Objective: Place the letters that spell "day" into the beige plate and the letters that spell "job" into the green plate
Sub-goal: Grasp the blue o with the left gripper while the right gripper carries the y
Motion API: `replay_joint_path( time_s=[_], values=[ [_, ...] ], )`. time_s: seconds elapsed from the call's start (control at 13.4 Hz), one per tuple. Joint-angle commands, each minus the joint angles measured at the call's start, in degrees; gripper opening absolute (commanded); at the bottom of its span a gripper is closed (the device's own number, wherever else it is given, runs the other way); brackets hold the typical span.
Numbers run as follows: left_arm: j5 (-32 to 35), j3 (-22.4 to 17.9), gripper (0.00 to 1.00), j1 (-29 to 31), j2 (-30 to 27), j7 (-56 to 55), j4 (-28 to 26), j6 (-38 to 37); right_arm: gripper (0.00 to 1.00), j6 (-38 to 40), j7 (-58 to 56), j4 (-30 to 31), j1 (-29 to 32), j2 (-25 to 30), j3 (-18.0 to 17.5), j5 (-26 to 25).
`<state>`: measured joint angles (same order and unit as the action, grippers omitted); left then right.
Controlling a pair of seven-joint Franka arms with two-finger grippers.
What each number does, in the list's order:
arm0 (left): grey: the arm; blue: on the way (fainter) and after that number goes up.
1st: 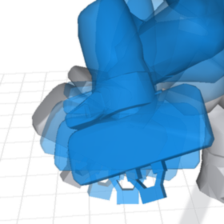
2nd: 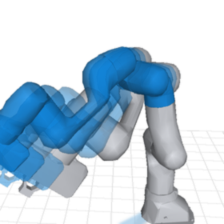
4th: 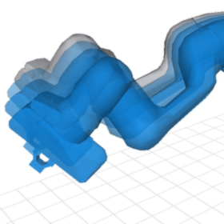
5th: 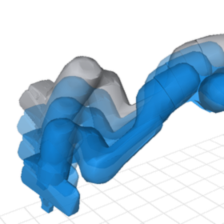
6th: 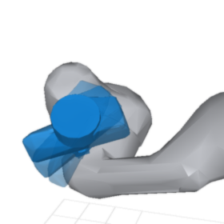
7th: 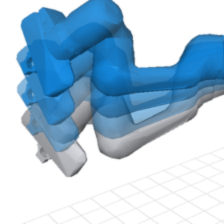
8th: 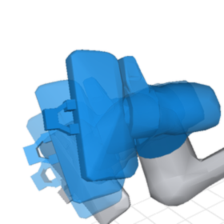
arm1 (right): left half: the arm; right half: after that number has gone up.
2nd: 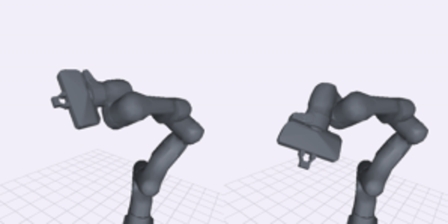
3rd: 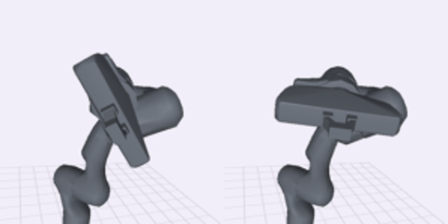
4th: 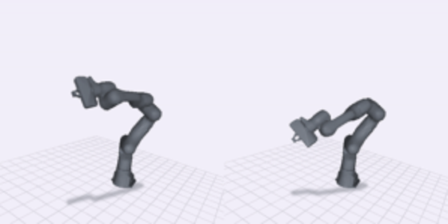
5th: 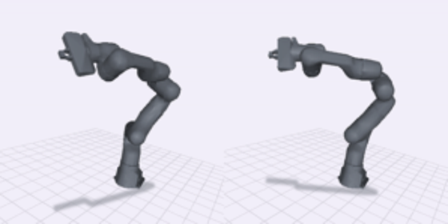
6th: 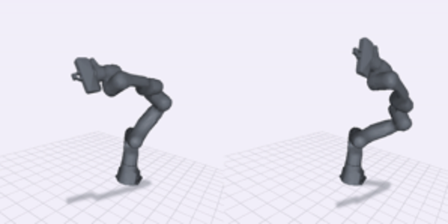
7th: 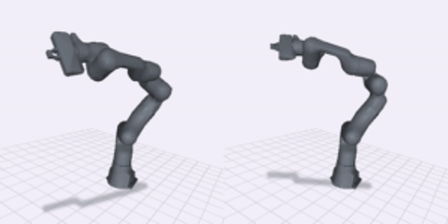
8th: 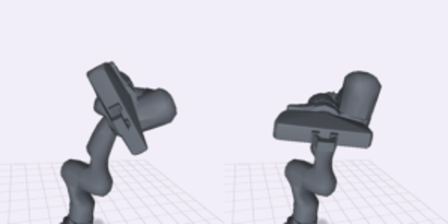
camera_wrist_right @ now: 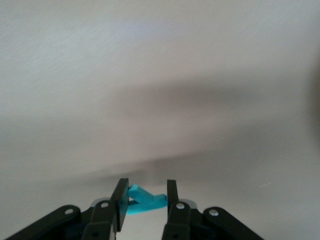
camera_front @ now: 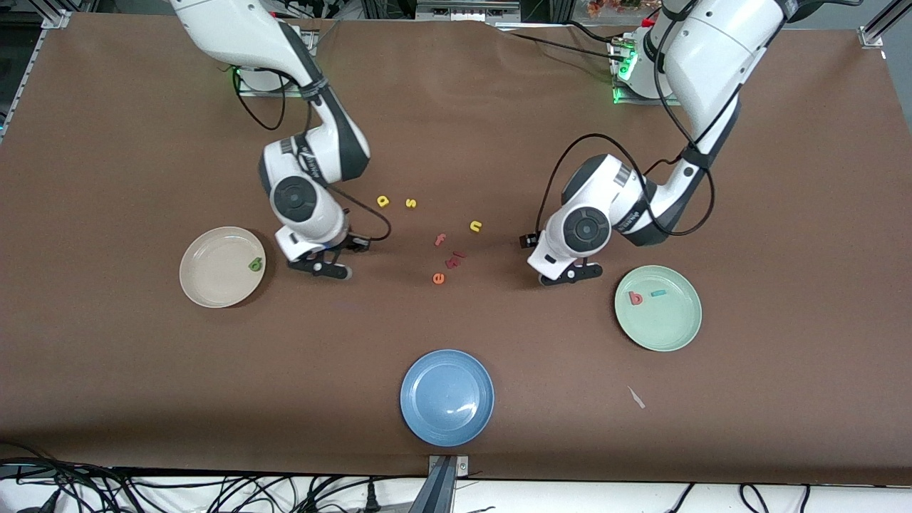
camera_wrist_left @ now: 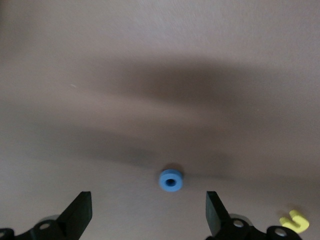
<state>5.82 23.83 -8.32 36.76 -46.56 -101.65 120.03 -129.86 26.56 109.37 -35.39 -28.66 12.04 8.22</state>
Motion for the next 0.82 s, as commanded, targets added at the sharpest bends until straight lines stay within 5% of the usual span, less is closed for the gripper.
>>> replay_joint_path(
  time_s=[0.0, 0.22, 0.37, 0.6, 0.67, 0.75],
  values=[
    [-1.2, 0.6, 1.00, 0.7, -1.1, -2.3, -7.1, 8.8, 0.21, 3.8, -11.6, 0.4, -0.1, 1.8, 5.0, 0.0],
    [-0.8, 0.6, 0.90, 0.6, -1.0, -2.4, -10.1, 14.1, 0.21, 4.1, -24.9, 0.8, 0.1, 1.9, 11.3, 0.3],
    [-0.7, 0.6, 0.58, 0.6, -1.1, -2.4, -10.5, 14.8, 0.21, 3.7, -30.1, 0.9, 1.7, 1.4, 13.0, 0.3],
    [-0.7, 0.6, 0.33, 0.6, -1.2, -2.4, -10.3, 14.8, 0.22, 0.9, -35.7, 0.8, 6.8, -0.3, 13.0, 0.3],
    [-0.7, 0.6, 0.23, 0.7, -1.2, -2.4, -10.3, 14.8, 0.33, 0.3, -37.9, 0.8, 8.0, -0.7, 12.9, 0.3],
    [-0.7, 0.6, 0.12, 0.7, -1.2, -2.4, -10.4, 14.9, 0.75, 0.3, -38.9, 0.7, 9.3, -0.9, 12.7, 0.4]
  ],
)
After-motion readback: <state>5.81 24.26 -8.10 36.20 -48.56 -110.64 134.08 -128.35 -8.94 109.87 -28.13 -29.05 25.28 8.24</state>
